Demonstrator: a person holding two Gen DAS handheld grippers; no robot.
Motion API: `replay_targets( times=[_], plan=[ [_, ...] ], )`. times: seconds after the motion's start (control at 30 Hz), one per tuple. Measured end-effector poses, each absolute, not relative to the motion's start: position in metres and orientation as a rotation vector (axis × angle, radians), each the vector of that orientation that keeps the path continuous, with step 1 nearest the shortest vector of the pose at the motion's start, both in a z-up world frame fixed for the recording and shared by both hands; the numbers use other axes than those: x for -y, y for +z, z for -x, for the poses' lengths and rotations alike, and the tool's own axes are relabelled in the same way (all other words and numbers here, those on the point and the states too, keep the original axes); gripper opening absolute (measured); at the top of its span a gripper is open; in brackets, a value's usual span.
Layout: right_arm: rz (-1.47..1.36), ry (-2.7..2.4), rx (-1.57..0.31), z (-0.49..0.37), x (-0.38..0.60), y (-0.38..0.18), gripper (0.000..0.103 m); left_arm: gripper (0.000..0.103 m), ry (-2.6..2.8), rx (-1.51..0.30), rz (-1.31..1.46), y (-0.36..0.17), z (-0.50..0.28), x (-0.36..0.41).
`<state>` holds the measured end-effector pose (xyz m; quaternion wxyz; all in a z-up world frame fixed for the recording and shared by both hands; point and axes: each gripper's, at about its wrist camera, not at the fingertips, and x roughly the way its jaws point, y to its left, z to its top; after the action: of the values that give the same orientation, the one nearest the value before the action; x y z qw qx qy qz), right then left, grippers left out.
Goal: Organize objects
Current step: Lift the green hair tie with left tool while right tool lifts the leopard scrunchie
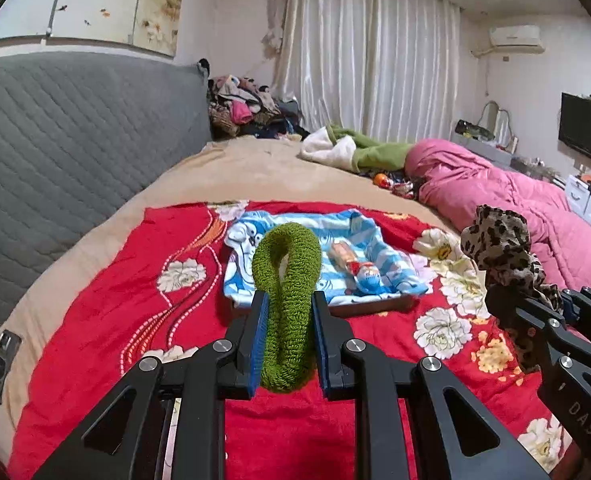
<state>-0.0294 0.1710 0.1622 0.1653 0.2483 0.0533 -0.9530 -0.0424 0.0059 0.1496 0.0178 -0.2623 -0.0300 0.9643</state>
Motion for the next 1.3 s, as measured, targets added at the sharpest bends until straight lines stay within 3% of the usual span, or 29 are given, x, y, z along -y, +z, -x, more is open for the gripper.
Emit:
replay_targets(
  times=[0.63, 1.3],
  plan=[
    [-0.577, -2.736, -0.167, 0.044, -0.158, 0.206, 0.021, 0.022, 3.032, 0.057, 0.719, 0.191, 0.068, -0.006],
    [-0.592, -2.738, -0.125, 0.126, -0.156, 0.196, 0.021, 0.022, 3.032, 0.064, 0.737, 0.181, 0.15, -0.005]
  ],
)
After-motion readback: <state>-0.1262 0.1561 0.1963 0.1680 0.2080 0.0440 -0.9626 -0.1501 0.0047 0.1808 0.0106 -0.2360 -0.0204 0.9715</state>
